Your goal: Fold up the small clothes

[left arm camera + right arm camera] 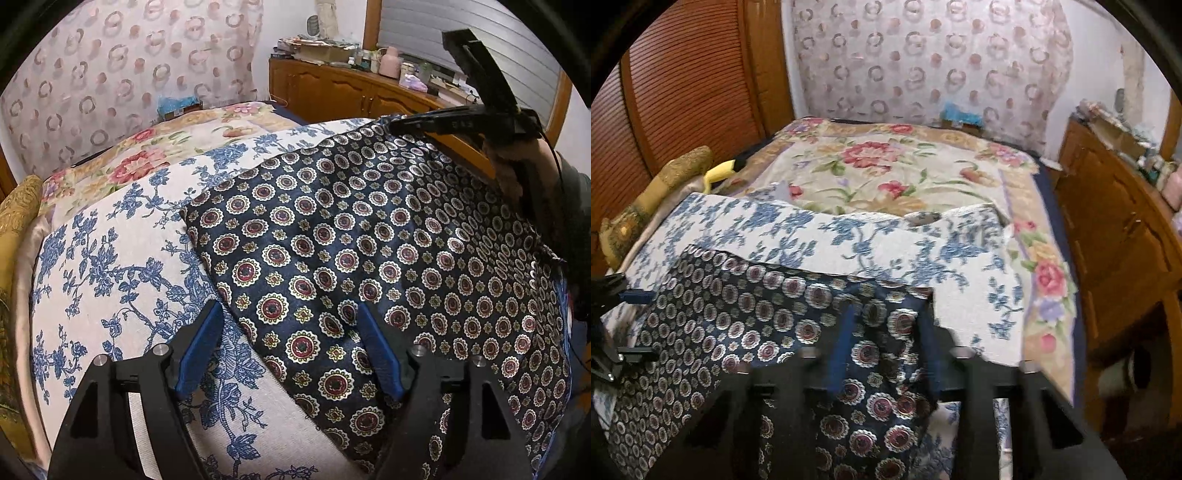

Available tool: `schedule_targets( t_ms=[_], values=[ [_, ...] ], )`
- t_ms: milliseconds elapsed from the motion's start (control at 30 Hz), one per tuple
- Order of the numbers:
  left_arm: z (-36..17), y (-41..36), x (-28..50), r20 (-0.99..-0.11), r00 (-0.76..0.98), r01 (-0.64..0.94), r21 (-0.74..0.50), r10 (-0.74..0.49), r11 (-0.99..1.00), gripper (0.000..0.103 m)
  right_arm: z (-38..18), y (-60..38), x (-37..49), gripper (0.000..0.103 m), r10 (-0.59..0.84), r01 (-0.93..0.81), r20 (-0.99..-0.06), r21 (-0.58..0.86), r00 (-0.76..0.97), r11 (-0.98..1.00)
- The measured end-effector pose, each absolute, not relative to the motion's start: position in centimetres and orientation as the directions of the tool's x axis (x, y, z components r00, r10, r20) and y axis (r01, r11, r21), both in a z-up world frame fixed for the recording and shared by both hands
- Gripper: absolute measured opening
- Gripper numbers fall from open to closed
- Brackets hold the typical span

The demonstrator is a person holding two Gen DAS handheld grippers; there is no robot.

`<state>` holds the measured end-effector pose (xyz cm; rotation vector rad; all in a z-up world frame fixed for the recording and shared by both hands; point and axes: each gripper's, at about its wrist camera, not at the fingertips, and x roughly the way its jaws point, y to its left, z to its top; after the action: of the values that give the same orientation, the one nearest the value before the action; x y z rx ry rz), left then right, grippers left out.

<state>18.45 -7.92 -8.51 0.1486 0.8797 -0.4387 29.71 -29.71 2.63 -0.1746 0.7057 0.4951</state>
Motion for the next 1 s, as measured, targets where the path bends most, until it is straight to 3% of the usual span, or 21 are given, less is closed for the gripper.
schedule_targets(
  t_ms=[33, 100, 300, 633, 767, 833, 1000],
  values=[
    [-8.5, -7.9, 18.4, -0.771, 0.556, 0.429, -0.053, -0.309, 0.902, 0.076, 2.5, -29.8, 29.9, 0.007, 0.390, -0.503, -0.659, 0.021, 0.643, 0.864],
    [-8.4, -7.7, 18.3, -0.772, 0.554, 0.424, -0.061, -0.312, 0.904, 0.076, 2.5, -30.3, 30.0, 0.004, 0.390, -0.500, -0.655, 0.020, 0.648, 0.866],
    [-7.6, -7.7, 16.7, -0.766, 0.562, 0.423, -0.060, -0.314, 0.904, 0.076, 2.2, -31.7, 30.4, 0.004, 0.261, -0.381, -0.668, -0.036, 0.697, 0.924],
    [-6.7, -7.4, 11.7, -0.739, 0.585, 0.434, -0.061, -0.333, 0.899, 0.076, 3.5, -31.9, 22.9, 0.009, 0.258, -0.361, -0.634, -0.036, 0.729, 0.932],
    [-6.7, -7.5, 10.2, -0.735, 0.588, 0.437, -0.062, -0.338, 0.897, 0.076, 2.6, -31.6, 18.9, 0.022, 0.265, -0.381, -0.640, -0.047, 0.721, 0.923],
    [-6.9, -7.5, 9.3, -0.736, 0.582, 0.437, -0.077, -0.346, 0.896, 0.076, 2.1, -31.7, 17.0, 0.042, 0.271, -0.394, -0.655, -0.045, 0.706, 0.918],
    [-7.2, -7.6, 7.3, -0.735, 0.578, 0.443, -0.083, -0.355, 0.893, 0.076, 1.9, -32.6, 12.3, 0.044, 0.241, -0.372, -0.663, -0.060, 0.708, 0.926]
  ],
)
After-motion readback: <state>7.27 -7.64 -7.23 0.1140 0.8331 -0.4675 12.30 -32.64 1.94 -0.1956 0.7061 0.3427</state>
